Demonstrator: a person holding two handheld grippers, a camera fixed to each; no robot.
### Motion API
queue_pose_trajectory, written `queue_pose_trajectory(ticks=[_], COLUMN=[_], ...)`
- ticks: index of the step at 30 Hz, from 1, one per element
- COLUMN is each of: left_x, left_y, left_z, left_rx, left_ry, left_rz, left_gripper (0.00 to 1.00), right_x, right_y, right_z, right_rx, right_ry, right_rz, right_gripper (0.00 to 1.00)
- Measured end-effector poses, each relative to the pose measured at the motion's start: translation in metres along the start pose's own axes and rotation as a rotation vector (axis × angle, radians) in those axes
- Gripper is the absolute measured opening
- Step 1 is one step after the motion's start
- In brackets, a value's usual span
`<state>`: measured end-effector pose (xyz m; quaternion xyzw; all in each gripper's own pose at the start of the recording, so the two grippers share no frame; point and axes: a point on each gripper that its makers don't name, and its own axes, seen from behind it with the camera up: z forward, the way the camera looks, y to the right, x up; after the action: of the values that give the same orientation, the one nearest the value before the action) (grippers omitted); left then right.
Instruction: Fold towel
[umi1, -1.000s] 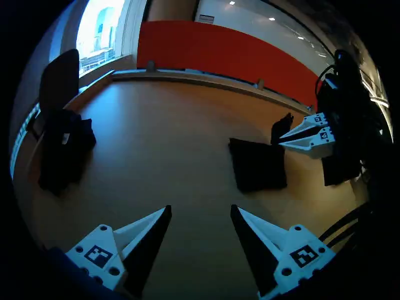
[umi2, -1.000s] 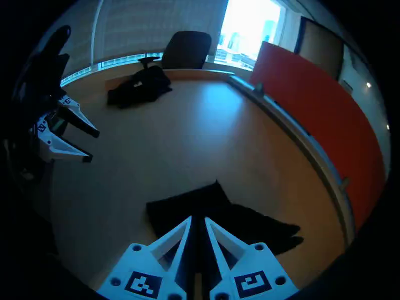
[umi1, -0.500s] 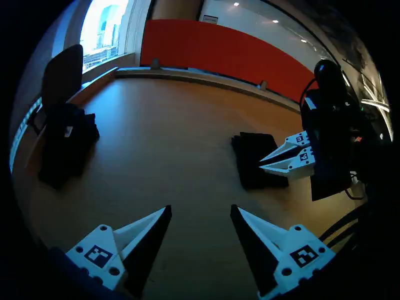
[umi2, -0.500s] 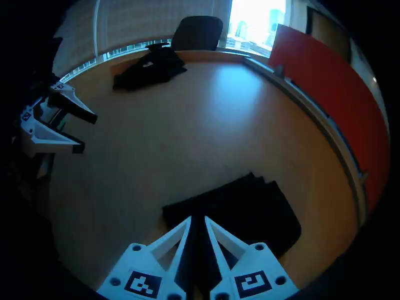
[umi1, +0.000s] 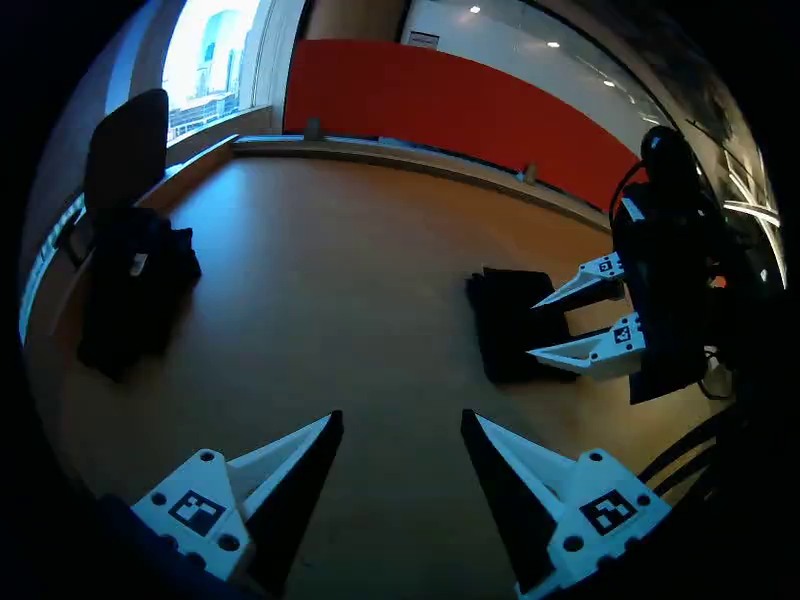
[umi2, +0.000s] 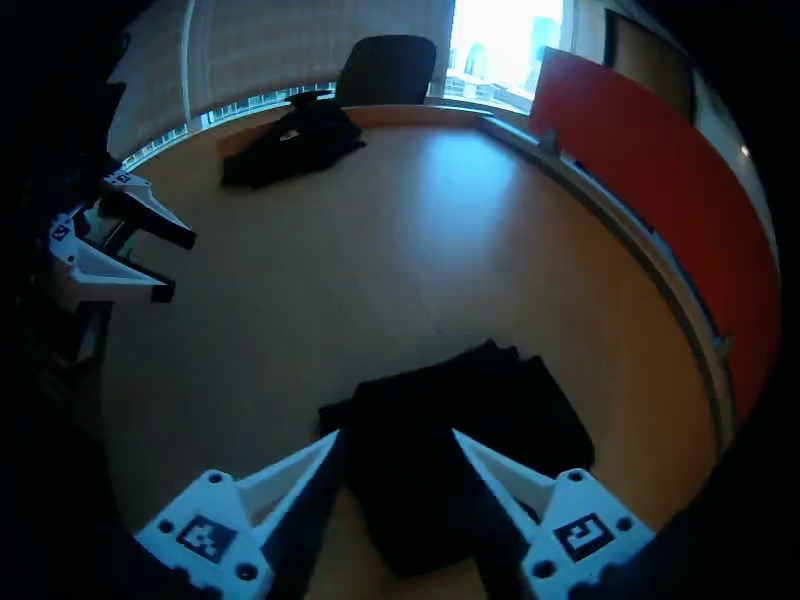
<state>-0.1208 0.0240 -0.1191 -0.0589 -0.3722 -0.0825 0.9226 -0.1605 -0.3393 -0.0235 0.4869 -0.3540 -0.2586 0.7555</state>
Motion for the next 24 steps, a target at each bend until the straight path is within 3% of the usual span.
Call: queue_pose_trajectory(ticks=[11,24], left_x=[0.005,0.007], left_y=[0.003,0.011], left_z=[0.002,0.006], left_rx=[0.002,-0.003], left_ry=[0.004,0.002], left_rz=[0.002,0.012], left_gripper=[0.87,0.87], right_x=[-0.014,-0.058], right_y=[0.003,0.01], right_z=[-0.014,-0.039], right_rx=[-0.015,-0.057], right_ry=[0.002,-0.028], right_rz=[0.027,0.087], right_gripper=[0.7,0.7])
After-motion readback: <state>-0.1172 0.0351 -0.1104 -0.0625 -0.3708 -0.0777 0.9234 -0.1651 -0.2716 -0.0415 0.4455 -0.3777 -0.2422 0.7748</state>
